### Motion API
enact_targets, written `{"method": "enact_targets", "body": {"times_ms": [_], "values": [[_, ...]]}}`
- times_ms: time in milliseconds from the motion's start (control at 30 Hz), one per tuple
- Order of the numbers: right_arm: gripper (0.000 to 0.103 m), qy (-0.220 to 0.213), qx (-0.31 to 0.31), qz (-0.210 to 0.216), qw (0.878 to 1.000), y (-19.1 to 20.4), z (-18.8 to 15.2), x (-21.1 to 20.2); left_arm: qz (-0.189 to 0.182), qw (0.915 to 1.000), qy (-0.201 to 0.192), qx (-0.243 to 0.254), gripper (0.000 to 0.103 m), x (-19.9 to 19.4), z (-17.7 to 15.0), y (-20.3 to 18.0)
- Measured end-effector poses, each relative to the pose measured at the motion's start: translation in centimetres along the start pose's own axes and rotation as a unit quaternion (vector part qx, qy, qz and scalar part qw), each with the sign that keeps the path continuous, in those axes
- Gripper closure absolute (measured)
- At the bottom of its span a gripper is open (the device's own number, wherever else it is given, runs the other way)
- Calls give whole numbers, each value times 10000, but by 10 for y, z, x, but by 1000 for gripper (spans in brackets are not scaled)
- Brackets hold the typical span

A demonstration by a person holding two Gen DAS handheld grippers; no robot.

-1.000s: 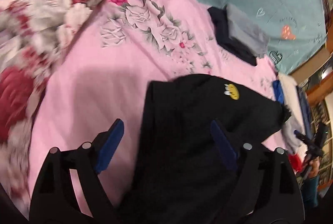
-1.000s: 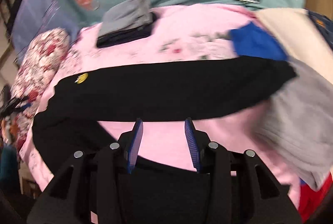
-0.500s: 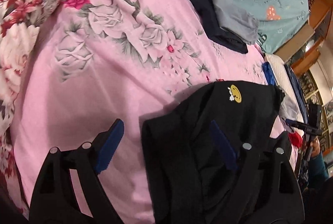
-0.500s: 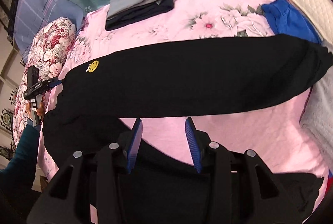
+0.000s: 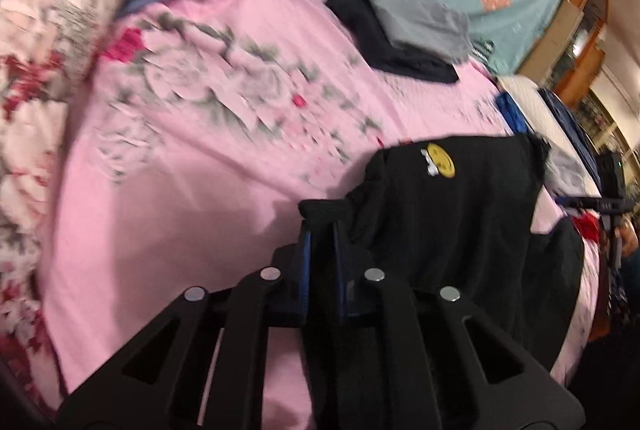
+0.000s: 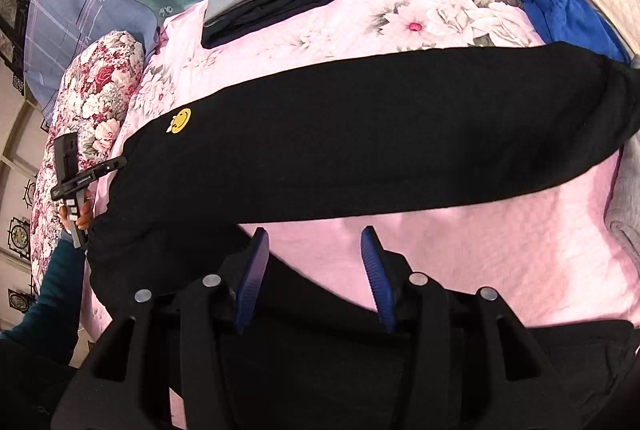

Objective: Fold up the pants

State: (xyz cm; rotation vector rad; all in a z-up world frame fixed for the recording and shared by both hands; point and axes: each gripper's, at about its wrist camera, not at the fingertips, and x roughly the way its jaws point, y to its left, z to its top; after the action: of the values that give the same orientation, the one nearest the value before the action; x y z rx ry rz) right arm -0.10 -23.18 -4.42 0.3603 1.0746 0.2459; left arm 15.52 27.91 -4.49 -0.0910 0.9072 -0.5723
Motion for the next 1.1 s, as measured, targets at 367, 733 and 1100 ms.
{"method": "enact_targets", "body": {"times_ms": [367, 733, 1100], "values": [[54, -413, 344, -187, 9984, -25, -2, -20, 1937, 9712, -544, -1279, 95, -40, 37, 22], [54, -1083, 804, -1003, 9858, -110, 13, -66, 3522, 9314, 487, -780, 70, 19, 31, 27], [54, -1128, 1243, -1952, 9663, -236, 90, -43, 3561, 9230, 524, -1360, 57, 12, 19, 32]]}}
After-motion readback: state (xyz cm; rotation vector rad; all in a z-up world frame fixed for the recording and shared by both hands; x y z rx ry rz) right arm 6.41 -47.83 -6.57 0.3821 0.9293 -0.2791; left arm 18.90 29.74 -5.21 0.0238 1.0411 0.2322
